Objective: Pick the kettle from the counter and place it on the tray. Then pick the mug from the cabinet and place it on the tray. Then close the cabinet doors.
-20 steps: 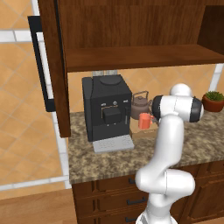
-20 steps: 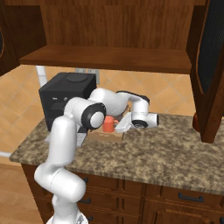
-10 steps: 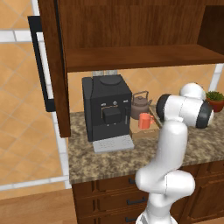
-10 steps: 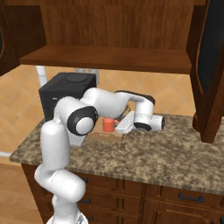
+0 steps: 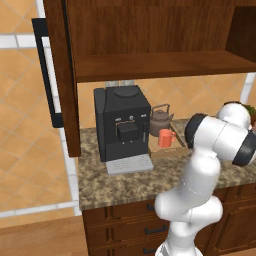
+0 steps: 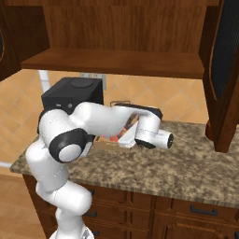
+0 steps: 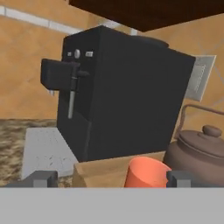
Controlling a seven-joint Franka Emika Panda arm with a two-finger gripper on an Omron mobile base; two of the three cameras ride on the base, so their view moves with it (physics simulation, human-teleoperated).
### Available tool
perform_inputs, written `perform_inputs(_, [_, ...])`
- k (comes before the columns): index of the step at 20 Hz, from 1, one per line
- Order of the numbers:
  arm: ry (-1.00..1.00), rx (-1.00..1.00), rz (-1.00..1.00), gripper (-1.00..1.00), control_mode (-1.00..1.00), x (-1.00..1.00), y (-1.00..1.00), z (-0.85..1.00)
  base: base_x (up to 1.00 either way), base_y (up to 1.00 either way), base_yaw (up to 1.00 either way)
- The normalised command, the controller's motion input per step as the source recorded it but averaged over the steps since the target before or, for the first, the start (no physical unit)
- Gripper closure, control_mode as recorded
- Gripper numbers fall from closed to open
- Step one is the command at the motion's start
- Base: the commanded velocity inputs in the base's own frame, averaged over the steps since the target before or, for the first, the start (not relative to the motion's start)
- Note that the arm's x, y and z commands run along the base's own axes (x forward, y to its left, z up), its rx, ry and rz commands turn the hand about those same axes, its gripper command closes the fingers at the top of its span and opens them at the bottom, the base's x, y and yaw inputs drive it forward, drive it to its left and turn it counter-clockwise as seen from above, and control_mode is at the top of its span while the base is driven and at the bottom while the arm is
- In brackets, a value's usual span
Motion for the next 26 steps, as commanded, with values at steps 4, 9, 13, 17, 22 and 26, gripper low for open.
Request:
perform_inputs(4, [-0.12, 0.0, -0.14, -1.0, -1.0, -0.54, -0.14, 0.66, 0.0, 0.0, 0.0])
perform_inputs(9, [-0.04, 0.0, -0.17, -1.0, -1.0, -0.35, -0.08, 0.68, 0.0, 0.0, 0.0])
perform_inputs(13, [0.01, 0.0, -0.26, -1.0, -1.0, -0.12, 0.0, 0.35, 0.0, 0.0, 0.0])
perform_inputs(17, [0.0, 0.0, -0.06, -1.0, -1.0, -0.06, 0.01, 0.0, 0.0, 0.0, 0.0])
perform_inputs(22, [-0.04, 0.0, -0.05, -1.0, -1.0, -0.16, -0.22, 0.11, 0.0, 0.0, 0.0])
perform_inputs(26, [-0.03, 0.01, -0.11, -1.0, -1.0, -0.05, -0.46, 0.39, 0.0, 0.0, 0.0])
